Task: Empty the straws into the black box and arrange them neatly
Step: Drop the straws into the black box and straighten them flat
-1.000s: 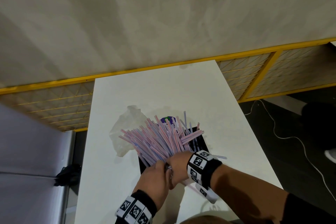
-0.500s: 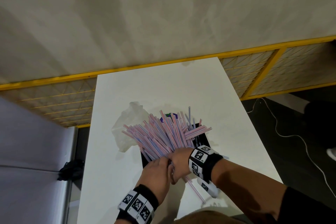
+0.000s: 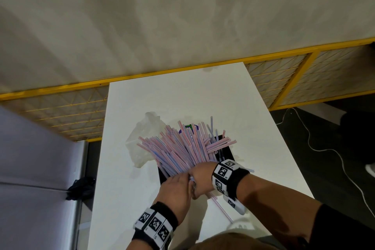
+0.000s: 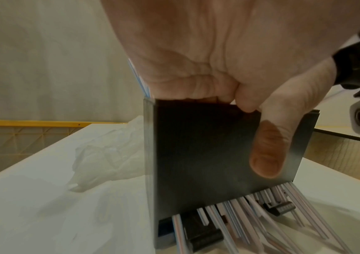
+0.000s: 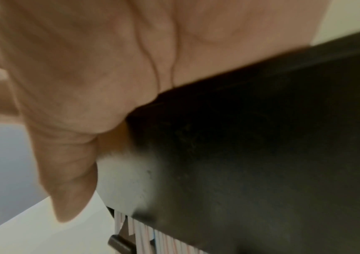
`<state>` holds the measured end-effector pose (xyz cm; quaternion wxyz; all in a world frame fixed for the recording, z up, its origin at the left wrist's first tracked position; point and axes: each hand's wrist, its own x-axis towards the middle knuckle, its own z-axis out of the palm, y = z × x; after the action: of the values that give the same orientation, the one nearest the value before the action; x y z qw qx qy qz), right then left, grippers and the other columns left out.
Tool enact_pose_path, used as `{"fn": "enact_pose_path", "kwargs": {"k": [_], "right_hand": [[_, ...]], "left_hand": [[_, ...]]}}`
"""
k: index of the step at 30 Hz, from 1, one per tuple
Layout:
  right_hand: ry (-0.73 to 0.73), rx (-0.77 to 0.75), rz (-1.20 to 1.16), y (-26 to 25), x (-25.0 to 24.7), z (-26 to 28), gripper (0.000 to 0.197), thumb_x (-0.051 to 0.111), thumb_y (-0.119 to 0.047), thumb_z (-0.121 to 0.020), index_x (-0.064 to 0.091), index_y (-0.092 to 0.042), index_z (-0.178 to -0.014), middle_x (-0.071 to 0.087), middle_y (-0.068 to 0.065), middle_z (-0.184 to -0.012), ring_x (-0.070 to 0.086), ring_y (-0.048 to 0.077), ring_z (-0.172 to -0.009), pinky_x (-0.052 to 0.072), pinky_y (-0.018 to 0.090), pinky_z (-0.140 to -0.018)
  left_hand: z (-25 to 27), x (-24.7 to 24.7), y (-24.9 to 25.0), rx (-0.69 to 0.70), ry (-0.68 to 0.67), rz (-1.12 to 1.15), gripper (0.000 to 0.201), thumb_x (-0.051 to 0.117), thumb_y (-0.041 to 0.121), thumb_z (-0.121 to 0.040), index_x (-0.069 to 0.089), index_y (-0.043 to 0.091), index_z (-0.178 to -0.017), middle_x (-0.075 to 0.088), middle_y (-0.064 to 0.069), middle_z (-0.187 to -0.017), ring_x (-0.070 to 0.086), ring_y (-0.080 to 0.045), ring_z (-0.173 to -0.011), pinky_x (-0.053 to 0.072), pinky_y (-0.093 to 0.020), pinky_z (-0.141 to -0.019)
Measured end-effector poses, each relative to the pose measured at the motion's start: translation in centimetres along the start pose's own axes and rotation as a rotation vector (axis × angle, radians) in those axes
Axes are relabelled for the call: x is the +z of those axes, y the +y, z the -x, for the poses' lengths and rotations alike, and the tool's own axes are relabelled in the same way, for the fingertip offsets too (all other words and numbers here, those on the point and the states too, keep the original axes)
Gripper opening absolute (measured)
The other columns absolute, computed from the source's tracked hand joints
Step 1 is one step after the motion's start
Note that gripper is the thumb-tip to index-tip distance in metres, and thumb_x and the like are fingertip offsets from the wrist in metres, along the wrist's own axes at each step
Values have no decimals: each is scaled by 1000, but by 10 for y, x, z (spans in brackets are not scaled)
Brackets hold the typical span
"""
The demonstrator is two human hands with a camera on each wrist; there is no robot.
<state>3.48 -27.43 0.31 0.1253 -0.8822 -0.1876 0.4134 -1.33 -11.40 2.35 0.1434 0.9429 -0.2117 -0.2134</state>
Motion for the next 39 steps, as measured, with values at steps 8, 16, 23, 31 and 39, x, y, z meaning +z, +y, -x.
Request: {"fn": "enact_pose_path", "kwargs": {"k": [8,16,23,31,39], "right_hand": [[262,-107,63,0,-1,26,39,71,-40,-81,60,-16,-109,62,7,-100,60,26,-91,54,39,-81],[485,-252,-7,-17,-10,104,37,55,-46,-95,58,-24,-125,58,-4,-115,55,15,-105,48,34,-92],[343,-136,-213,27,46,141,44,49,-59,-98,62,-33,-131,64,-16,-118,56,-1,-101,36,7,-84],[221,286,-400,72,106,78,54,51,-49,-102,53,-18,-146,70,2,-126,64,21,-114,48,29,-98],[318,410,-418,65,131,29,56,54,-59,-96,60,-24,-139,65,-2,-135,59,20,-126,47,29,-103]], "left_hand": [[-2,-8,-5,26,-22,-345,45,24,40,-106,44,25,-143,57,1,-131,50,-24,-124,21,-40,-118],[2,-18,-11,43,45,-193,37,32,52,-105,60,36,-122,61,9,-112,55,-16,-109,37,-29,-97],[22,-32,-18,101,172,-56,21,59,35,-97,74,32,-110,67,8,-101,64,-20,-92,51,-37,-81],[38,-21,-32,-22,275,68,12,77,28,-88,80,33,-98,61,10,-85,62,-15,-75,52,-29,-68],[39,-16,-27,-31,276,127,13,75,16,-89,79,25,-96,59,9,-86,59,-11,-73,29,-3,-65]]}}
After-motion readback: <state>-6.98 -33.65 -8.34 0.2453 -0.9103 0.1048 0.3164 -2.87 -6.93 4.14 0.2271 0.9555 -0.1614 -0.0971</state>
